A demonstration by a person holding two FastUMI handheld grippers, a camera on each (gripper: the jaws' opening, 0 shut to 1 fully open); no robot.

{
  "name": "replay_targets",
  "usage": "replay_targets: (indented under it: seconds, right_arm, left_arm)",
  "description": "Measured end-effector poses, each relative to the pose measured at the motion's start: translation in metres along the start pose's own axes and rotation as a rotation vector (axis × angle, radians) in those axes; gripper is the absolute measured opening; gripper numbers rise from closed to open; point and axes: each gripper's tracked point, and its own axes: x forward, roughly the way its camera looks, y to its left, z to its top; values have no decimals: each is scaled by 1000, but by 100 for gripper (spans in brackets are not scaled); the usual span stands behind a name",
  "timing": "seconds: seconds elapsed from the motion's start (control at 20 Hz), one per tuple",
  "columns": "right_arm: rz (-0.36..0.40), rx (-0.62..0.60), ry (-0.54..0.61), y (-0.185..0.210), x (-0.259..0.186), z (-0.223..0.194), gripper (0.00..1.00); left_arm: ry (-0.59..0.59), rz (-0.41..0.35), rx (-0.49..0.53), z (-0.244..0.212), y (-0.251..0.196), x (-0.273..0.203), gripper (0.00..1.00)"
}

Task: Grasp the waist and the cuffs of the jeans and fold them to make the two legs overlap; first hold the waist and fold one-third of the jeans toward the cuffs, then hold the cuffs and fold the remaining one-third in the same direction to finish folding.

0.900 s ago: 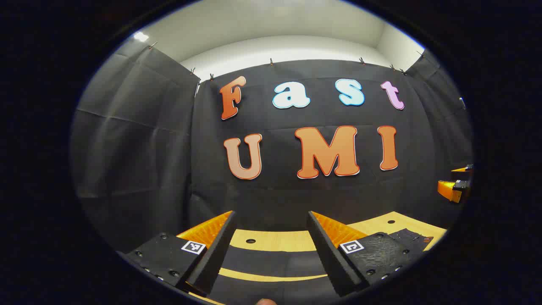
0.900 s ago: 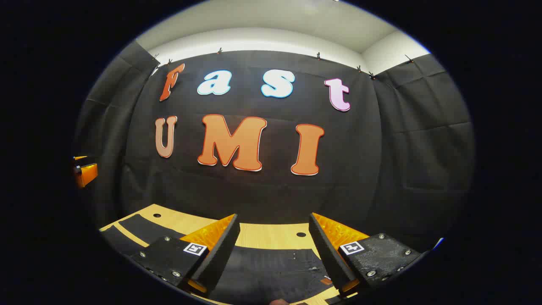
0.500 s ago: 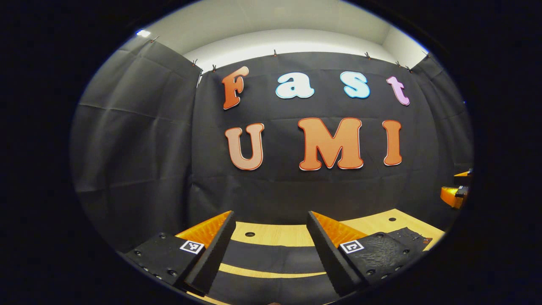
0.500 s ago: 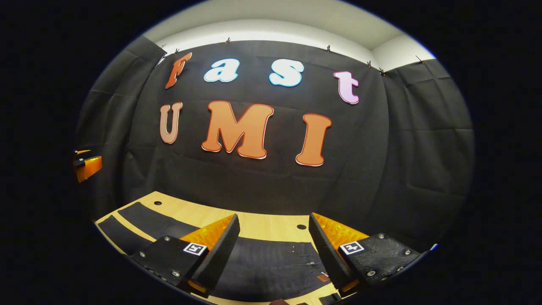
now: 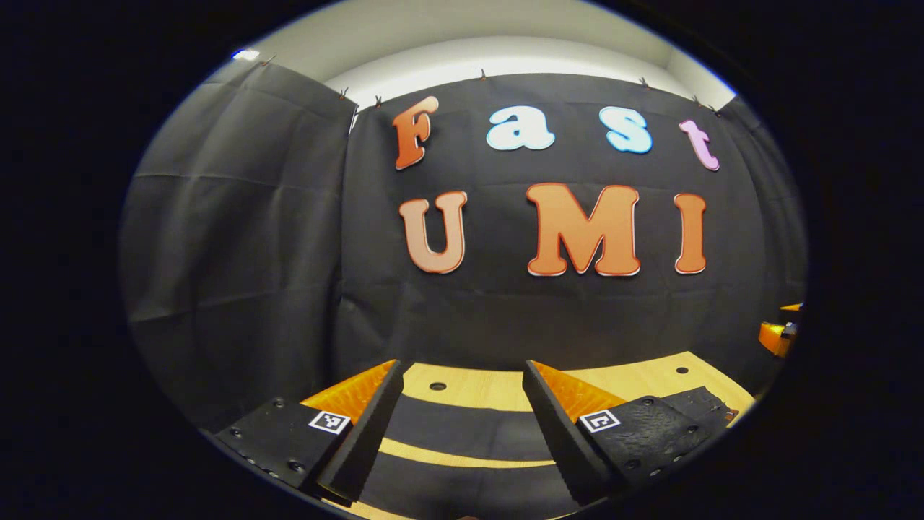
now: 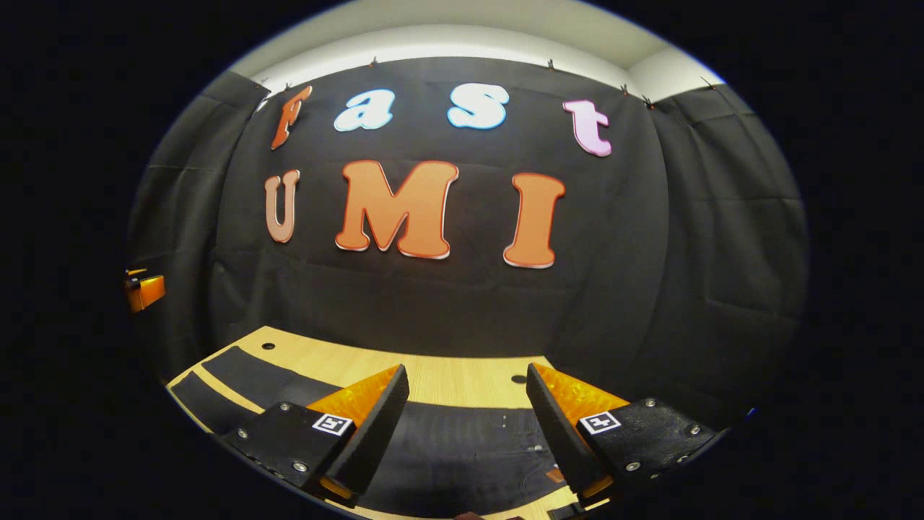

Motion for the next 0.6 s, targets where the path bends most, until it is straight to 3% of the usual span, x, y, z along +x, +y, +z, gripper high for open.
replay_targets:
  seconds: [0.25, 0.4, 0.6]
  right_arm:
    - [-46, 108, 150, -34, 10, -43, 98]
    - [-92, 139, 247, -54, 19, -71, 98]
    - [-135, 235, 378, -74, 29, -109, 99]
  left_arm:
    - [151, 100, -57, -38, 39, 14, 99]
    - [221, 212, -67, -60, 74, 18, 99]
    - [320, 283, -82, -91, 103, 19, 100]
